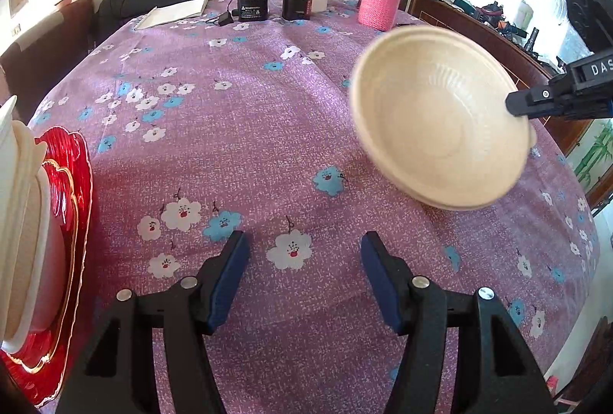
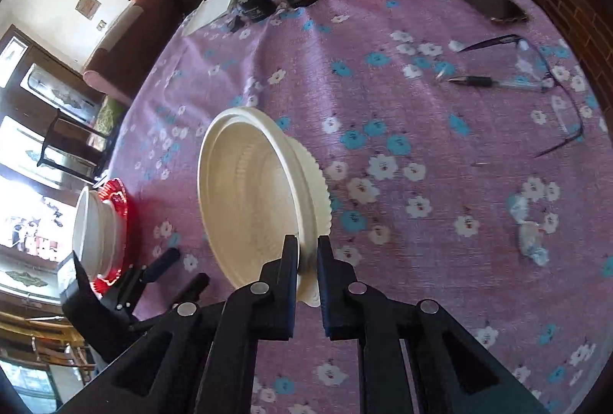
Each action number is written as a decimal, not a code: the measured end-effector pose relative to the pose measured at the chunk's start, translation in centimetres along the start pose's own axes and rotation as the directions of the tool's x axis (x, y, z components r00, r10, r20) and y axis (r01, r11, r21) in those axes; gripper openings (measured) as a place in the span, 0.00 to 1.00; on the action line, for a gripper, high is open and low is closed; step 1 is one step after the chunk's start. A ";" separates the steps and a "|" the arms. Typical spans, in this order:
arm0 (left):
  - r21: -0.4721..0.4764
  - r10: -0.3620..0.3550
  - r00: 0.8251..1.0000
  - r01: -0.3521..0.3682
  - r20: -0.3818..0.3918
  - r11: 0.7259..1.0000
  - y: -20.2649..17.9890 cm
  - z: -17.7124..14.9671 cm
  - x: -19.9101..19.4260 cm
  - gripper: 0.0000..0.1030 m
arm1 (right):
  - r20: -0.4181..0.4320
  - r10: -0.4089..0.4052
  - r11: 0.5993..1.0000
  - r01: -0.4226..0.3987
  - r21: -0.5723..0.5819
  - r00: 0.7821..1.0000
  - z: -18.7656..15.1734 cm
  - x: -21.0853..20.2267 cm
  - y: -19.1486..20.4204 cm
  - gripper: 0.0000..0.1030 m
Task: Organize plates and bowls
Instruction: 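Lift the beige bowl with the right gripper and carry it to the stack, then lower the beige bowl into the white bowl on the stack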
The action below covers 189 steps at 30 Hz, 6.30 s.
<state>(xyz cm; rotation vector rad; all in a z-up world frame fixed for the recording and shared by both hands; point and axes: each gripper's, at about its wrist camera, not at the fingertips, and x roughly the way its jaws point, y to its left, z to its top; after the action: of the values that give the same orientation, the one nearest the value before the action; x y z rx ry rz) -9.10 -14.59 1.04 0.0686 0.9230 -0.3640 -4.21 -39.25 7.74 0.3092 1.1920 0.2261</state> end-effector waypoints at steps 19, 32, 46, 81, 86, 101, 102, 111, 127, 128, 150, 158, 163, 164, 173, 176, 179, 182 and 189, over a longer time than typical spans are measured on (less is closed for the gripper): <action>-0.038 -0.199 0.980 0.197 -0.030 0.980 -3.7 8.9 0.5 0.59 | 0.151 -0.097 0.990 0.079 0.120 0.984 -0.2 -1.4 -5.2 0.14; -0.062 -0.182 0.975 0.175 -0.131 0.983 -4.8 11.5 5.9 0.36 | 0.165 0.074 0.964 -0.113 0.242 0.983 -4.6 -1.3 -6.7 0.39; 0.000 -0.195 0.976 0.196 -0.097 0.981 -5.2 7.9 1.7 0.20 | 0.180 0.102 0.961 -0.144 0.235 0.978 -6.0 -0.4 -4.7 0.16; 0.089 0.022 0.997 -0.029 0.075 0.996 -2.1 -0.7 -4.0 0.23 | 0.194 -0.016 1.000 0.011 0.023 0.981 -10.3 1.6 4.1 0.16; 0.083 0.039 0.995 -0.047 0.088 0.995 -1.7 -0.9 -4.4 0.23 | 0.199 -0.019 1.000 0.016 0.013 0.980 -10.3 1.4 5.0 0.16; 0.065 0.073 0.989 -0.082 0.128 0.995 -0.3 -1.5 -5.7 0.23 | 0.198 -0.024 1.000 0.026 -0.012 0.980 -10.4 1.7 7.2 0.16; 0.065 0.075 0.988 -0.084 0.134 0.994 -0.2 -1.5 -5.8 0.23 | 0.199 -0.024 1.000 0.027 -0.013 0.980 -10.4 1.7 7.4 0.16; 0.058 0.077 0.985 -0.087 0.155 0.995 0.2 -1.6 -6.5 0.23 | 0.207 -0.031 0.999 0.038 -0.029 0.978 -10.4 1.5 8.3 0.16; 0.046 0.089 0.974 -0.100 0.207 0.994 0.9 -1.4 -8.2 0.23 | 0.237 -0.035 0.997 0.050 -0.060 0.971 -9.9 0.5 10.0 0.16; 0.045 0.090 0.973 -0.102 0.210 0.994 0.9 -1.4 -8.3 0.23 | 0.239 -0.036 0.997 0.052 -0.063 0.970 -9.9 0.5 10.2 0.16; -0.021 0.149 0.937 -0.150 0.317 0.988 3.4 -0.2 -13.3 0.24 | 0.287 0.021 0.987 0.026 -0.161 0.958 -8.3 -1.8 14.7 0.16; -0.092 0.215 0.909 -0.195 0.356 0.977 6.3 0.2 -15.9 0.26 | 0.316 0.085 0.973 -0.010 -0.233 0.945 -7.2 -2.8 18.8 0.16; -0.145 0.258 0.897 -0.220 0.358 0.965 8.7 -0.1 -16.9 0.27 | 0.299 0.121 0.962 -0.037 -0.270 0.947 -6.0 -2.1 21.3 0.16; -0.157 0.268 0.894 -0.225 0.358 0.962 9.1 -0.2 -17.2 0.27 | 0.290 0.129 0.959 -0.046 -0.278 0.948 -5.8 -1.8 21.9 0.16; -0.233 0.328 0.878 -0.258 0.349 0.938 13.1 -1.1 -18.9 0.27 | 0.259 0.195 0.931 -0.096 -0.351 0.946 -4.7 -1.1 26.4 0.16; -0.255 0.339 0.878 -0.262 0.338 0.931 14.1 -1.4 -18.9 0.27 | 0.233 0.206 0.924 -0.111 -0.366 0.950 -4.4 -0.2 27.7 0.16; -0.274 0.350 0.879 -0.267 0.324 0.924 15.0 -1.7 -18.7 0.27 | 0.214 0.204 0.921 -0.112 -0.374 0.955 -4.2 0.8 28.7 0.16; -0.288 0.356 0.881 -0.269 0.312 0.919 15.7 -2.0 -18.6 0.27 | 0.199 0.200 0.918 -0.112 -0.380 0.960 -4.2 1.5 29.4 0.16; -0.303 0.352 0.892 -0.265 0.284 0.916 16.8 -2.5 -17.7 0.27 | 0.164 0.183 0.919 -0.109 -0.379 0.969 -3.9 3.4 29.9 0.16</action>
<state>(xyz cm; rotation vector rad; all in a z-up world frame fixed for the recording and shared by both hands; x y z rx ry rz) -15.00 6.62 11.88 -0.0819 0.6008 0.0481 -6.98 -9.68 13.99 0.0875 0.9079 0.5324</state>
